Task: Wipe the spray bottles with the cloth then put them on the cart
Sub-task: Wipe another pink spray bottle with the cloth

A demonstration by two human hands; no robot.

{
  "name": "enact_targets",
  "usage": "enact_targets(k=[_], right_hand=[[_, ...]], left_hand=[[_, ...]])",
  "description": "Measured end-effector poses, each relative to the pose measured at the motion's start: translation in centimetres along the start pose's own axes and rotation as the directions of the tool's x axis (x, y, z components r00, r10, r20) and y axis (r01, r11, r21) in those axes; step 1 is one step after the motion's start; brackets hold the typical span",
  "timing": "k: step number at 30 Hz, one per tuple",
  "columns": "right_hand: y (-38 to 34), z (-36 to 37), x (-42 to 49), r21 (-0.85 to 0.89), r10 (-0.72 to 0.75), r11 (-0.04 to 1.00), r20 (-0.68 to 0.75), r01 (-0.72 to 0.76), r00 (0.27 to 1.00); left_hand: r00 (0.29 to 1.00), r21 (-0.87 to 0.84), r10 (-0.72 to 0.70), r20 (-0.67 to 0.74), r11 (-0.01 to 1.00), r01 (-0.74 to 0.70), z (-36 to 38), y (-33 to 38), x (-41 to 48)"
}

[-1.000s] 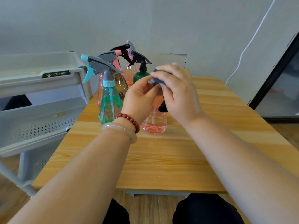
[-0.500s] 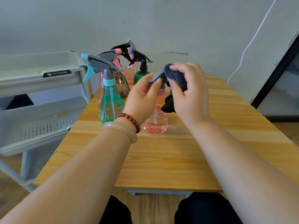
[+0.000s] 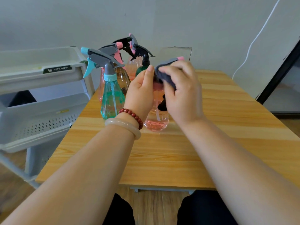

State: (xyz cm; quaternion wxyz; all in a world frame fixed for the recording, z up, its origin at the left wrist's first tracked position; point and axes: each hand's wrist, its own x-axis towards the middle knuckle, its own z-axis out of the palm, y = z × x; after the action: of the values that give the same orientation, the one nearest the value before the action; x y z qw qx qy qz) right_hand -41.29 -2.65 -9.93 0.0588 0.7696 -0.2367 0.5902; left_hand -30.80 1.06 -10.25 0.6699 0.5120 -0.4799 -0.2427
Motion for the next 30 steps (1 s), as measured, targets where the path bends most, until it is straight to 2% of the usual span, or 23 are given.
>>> enact_targets(k=[4, 9, 11, 14, 16, 19, 23, 27, 30], right_hand=[[0.1, 0.0, -1.4, -0.041, -0.061, 0.997, 0.125, 0.067, 0.990], [-0.2, -0.1, 0.3, -0.021, 0.004, 1.000, -0.004, -0.004, 1.000], [-0.6, 0.6, -0.3, -0.025, 0.024, 0.999, 0.037, -0.024, 0.999], [-0.5, 0.1, -0.6, -0.036, -0.027, 0.999, 0.127, 0.031, 0.992], [-0.1, -0.4, 0.2, -0.057, -0.043, 0.997, 0.124, 0.051, 0.991], [-0.1, -0.3, 0.6, -0.038, 0.009, 0.999, 0.073, -0.006, 0.997], [-0.3, -0.2, -1.2, -0.019, 0.007, 1.000, 0.170, -0.003, 0.986], [0.3, -0.7, 0.7, -0.030, 0.053, 0.998, 0.056, -0.051, 0.997], [-0.4, 0.0, -0.9, -0.019, 0.029, 0.999, 0.158, -0.027, 0.987]], left_hand=[[1.000, 0.006, -0.002, 0.020, 1.000, 0.002, -0.4, 0.1, 0.1], [0.999, 0.040, 0.007, 0.033, 0.999, -0.009, -0.1, 0.5, -0.1], [1.000, 0.022, -0.006, 0.023, 1.000, 0.006, -0.4, 0.3, 0.1], [1.000, 0.041, -0.010, 0.028, 0.999, 0.009, -0.6, 0.2, 0.3], [0.999, 0.064, 0.000, 0.038, 0.998, -0.002, -0.4, 0.3, 0.3], [0.999, 0.078, -0.006, 0.036, 0.997, 0.003, -0.2, 0.4, 0.1], [0.999, 0.059, -0.005, 0.041, 0.998, 0.002, -0.8, 0.1, 0.3], [0.999, 0.093, -0.004, 0.046, 0.996, 0.000, -0.5, 0.3, 0.3], [1.000, 0.071, -0.018, 0.024, 0.997, 0.016, -0.7, 0.2, 0.4]])
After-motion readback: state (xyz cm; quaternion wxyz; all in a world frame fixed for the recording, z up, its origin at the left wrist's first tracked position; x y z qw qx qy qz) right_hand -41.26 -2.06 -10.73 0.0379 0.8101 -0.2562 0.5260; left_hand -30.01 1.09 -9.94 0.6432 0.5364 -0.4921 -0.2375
